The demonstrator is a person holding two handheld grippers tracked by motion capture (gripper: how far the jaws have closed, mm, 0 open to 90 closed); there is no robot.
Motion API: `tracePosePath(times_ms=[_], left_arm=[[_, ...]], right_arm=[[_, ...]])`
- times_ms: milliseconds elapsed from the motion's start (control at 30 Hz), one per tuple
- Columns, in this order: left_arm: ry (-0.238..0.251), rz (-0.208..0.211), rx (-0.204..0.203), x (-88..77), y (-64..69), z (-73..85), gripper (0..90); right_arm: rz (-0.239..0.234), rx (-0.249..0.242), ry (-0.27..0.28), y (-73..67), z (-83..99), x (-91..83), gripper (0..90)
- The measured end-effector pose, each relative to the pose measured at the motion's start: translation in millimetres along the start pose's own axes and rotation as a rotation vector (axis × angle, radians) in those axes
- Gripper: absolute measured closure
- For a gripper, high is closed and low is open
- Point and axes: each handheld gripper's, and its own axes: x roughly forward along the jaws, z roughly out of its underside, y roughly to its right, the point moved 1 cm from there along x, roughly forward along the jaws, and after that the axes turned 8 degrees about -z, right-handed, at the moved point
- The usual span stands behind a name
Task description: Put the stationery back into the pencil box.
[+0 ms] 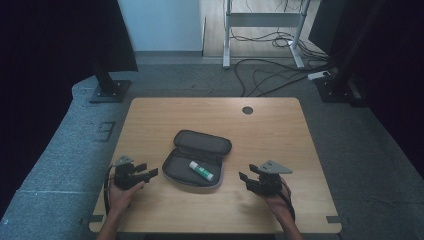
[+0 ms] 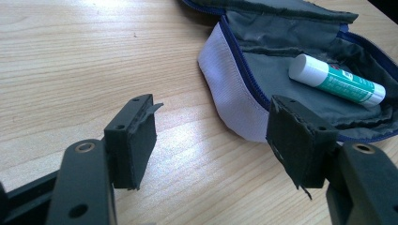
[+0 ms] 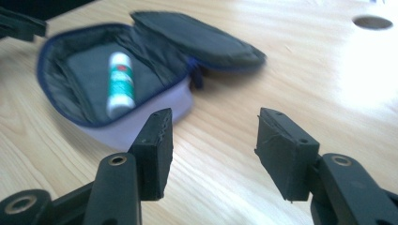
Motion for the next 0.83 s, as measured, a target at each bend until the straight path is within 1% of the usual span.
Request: tracePosePath(times_ms=[200, 333, 400, 533, 833], left_arm=[[0.000, 0.002, 0.000, 0.5, 0.0, -0.2, 33.6], [-0.002, 0.003, -0.001, 0.7, -0.4, -0.4, 33.6], [0.000, 0.003, -0.001, 0.4, -0.7, -0.6, 33.6], [0.002, 0.002, -0.003, -0.2, -2.0, -0.8, 33.6], [0.001, 0.001, -0.006, -0.6, -2.9, -1.0, 33.6]], right_arm=[[0.037, 0.032, -0.039, 14.2, 21.4, -7.8, 43.6], [0.055, 0.053, -0.061, 21.5, 32.1, -9.8, 43.3], [0.067, 0.066, -0.070, 25.4, 34.5, -9.2, 42.8], [0.074, 0.077, -0.082, 29.3, 38.2, -7.2, 42.1], [0.073, 0.076, -0.091, 29.0, 38.7, -5.6, 41.2]])
